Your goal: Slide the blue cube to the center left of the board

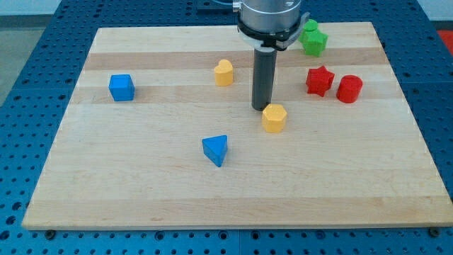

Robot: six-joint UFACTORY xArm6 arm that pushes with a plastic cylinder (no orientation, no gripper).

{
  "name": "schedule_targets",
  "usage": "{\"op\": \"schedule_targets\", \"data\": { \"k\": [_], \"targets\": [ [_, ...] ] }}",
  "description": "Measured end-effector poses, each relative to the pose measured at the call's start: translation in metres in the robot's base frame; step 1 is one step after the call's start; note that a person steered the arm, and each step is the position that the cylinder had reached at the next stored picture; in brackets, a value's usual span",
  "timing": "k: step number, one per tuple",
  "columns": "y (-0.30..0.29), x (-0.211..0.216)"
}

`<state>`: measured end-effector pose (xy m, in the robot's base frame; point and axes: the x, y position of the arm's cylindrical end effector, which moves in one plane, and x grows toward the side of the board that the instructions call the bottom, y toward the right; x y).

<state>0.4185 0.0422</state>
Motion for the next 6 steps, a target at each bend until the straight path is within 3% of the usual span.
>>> {"op": "schedule_targets", "data": {
  "k": [2, 3, 4, 6],
  "targets": [
    [0.022, 0.054],
    [-0.008, 0.003],
    [-0.077, -0.039],
    [-0.247, -0.058]
  ]
}}
